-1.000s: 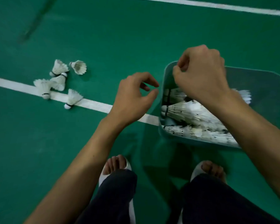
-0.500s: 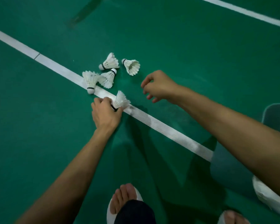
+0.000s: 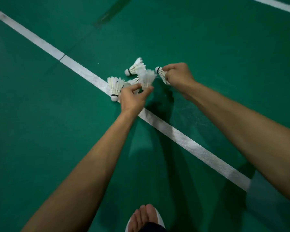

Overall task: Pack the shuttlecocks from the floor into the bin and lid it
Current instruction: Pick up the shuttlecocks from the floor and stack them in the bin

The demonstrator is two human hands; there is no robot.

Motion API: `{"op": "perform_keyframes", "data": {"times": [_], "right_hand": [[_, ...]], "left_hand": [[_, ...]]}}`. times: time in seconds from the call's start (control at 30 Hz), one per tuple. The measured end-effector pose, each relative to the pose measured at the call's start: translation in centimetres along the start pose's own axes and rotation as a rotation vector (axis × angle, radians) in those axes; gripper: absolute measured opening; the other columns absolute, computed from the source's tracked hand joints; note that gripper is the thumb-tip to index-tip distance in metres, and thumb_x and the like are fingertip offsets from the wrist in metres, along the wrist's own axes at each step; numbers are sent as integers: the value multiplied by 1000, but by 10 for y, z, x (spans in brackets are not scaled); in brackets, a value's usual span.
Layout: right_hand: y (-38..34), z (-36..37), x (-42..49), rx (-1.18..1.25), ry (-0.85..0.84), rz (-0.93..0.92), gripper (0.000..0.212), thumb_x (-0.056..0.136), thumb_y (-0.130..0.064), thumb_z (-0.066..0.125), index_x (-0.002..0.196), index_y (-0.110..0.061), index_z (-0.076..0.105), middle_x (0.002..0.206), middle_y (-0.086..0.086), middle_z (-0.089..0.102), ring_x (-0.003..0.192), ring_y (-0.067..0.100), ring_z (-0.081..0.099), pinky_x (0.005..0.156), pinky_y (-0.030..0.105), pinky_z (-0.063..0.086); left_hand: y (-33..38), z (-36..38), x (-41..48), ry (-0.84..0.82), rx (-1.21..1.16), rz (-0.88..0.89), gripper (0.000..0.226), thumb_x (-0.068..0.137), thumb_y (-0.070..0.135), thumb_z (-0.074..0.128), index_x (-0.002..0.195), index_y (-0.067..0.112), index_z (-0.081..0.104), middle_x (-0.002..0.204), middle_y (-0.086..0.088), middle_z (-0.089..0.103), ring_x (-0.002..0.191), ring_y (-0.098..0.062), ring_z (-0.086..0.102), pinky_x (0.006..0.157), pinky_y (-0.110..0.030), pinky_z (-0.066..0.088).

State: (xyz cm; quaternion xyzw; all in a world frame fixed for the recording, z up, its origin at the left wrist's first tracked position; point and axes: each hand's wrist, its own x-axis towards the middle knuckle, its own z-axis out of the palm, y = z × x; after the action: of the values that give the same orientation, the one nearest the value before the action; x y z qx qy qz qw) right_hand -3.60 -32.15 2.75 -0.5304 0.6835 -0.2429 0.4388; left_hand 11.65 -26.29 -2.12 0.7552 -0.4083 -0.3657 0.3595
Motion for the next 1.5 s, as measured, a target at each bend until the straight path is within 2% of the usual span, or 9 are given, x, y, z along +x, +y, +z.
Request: {"op": "perform_keyframes", "data": {"times": [0.07, 0.13, 0.37, 0.47, 0.6, 0.77, 1.07, 1.37, 1.5], "right_hand": [[2, -21, -16, -37, 109, -17, 25, 85, -13, 56, 94, -7, 79, 89, 11, 75, 85, 30, 67, 71, 33, 54], [4, -50, -38, -42, 220, -45, 20, 80, -18, 59, 77, -7, 76, 63, 1, 64, 61, 21, 55, 55, 28, 43], [33, -185, -145, 119, 676, -122, 34, 71, -26, 74, 103, -21, 64, 78, -11, 62, 75, 17, 67, 72, 36, 59], [60, -246, -214, 120, 737, -32, 52, 69, -29, 83, 112, -16, 57, 80, -11, 61, 74, 11, 66, 70, 32, 58], [111, -306, -314, 164, 792, 134, 29, 69, -19, 92, 82, -18, 65, 72, -6, 62, 58, -1, 59, 58, 15, 49], [199, -311, -375, 218, 617, 471, 30, 73, -13, 90, 65, -6, 62, 66, 5, 54, 55, 13, 48, 61, 26, 44], [203, -269, -334, 432, 40, 676, 9, 93, 8, 63, 99, 7, 56, 58, 13, 59, 49, 20, 57, 63, 44, 64], [217, -242, -304, 245, -51, 687, 24, 98, 3, 56, 121, 7, 51, 75, 24, 60, 57, 32, 64, 80, 56, 61], [218, -248, -307, 159, -86, 663, 20, 96, -11, 69, 99, 7, 60, 78, 24, 68, 66, 31, 70, 71, 48, 65]], "left_hand": [[-1, 9, 6, 38, -37, -45, 44, 74, 52, 81, 63, 14, 62, 63, 4, 59, 58, -19, 53, 63, -31, 46], [6, 14, -7, 91, -1, 0, 55, 81, 48, 79, 52, 19, 42, 53, 6, 37, 52, -17, 31, 57, -30, 28], [105, 51, -162, -93, -57, 388, 46, 87, 34, 74, 63, 27, 36, 51, 12, 47, 52, -4, 33, 54, -19, 24], [146, 73, -238, -263, -114, 517, 43, 92, 23, 73, 67, 19, 38, 77, 38, 59, 46, 4, 39, 50, -11, 27], [172, 105, -317, -442, -104, 622, 52, 88, 41, 74, 63, 18, 34, 45, 14, 41, 52, -6, 28, 52, -18, 23], [176, 149, -361, -521, 28, 657, 51, 84, 47, 75, 57, 24, 39, 51, 9, 33, 49, -8, 29, 50, -23, 24], [162, 168, -375, -451, 129, 573, 52, 82, 42, 76, 53, 23, 37, 40, 17, 42, 42, -4, 37, 44, -18, 21], [155, 174, -364, -463, 217, 653, 38, 80, 41, 76, 58, 21, 52, 46, 11, 45, 47, -4, 43, 48, -17, 26], [147, 177, -363, -527, 281, 725, 32, 80, 43, 75, 67, 18, 60, 56, 9, 51, 54, -7, 44, 54, -24, 32]]}}
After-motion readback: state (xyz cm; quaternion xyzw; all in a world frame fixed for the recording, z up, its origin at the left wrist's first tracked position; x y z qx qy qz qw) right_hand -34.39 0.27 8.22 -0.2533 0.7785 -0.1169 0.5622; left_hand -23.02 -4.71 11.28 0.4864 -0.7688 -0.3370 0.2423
